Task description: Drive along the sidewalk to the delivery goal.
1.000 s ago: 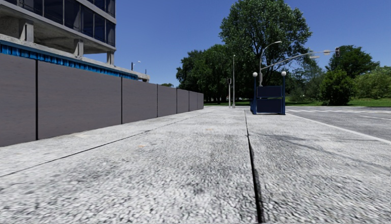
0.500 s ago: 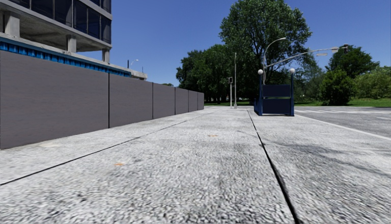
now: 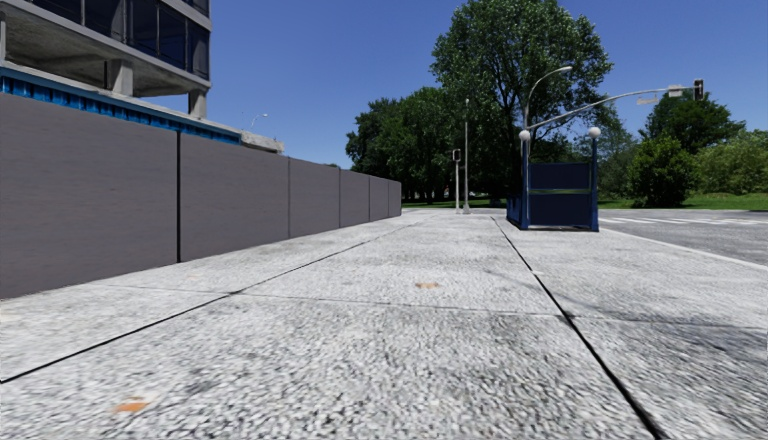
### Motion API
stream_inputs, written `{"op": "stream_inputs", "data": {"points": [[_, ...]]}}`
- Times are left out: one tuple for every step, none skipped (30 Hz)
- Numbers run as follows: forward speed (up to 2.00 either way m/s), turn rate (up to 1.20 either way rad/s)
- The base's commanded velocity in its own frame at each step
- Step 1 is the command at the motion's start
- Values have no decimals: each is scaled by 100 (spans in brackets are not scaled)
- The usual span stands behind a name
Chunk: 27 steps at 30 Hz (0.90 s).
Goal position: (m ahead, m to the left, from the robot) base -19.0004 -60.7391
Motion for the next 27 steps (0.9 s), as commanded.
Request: {"op": "stream_inputs", "data": {"points": [[200, 0], [200, 0], [200, 0], [200, 0], [200, 0], [200, 0], [200, 0], [200, 0], [200, 0], [200, -6], [200, -10], [200, -11], [200, -11], [200, -11], [200, -11], [200, -11], [200, -11], [200, -13], [200, -14], [200, -14], [200, -16], [200, -18], [200, -20], [200, -20], [200, -20], [200, -21], [200, -22]]}}
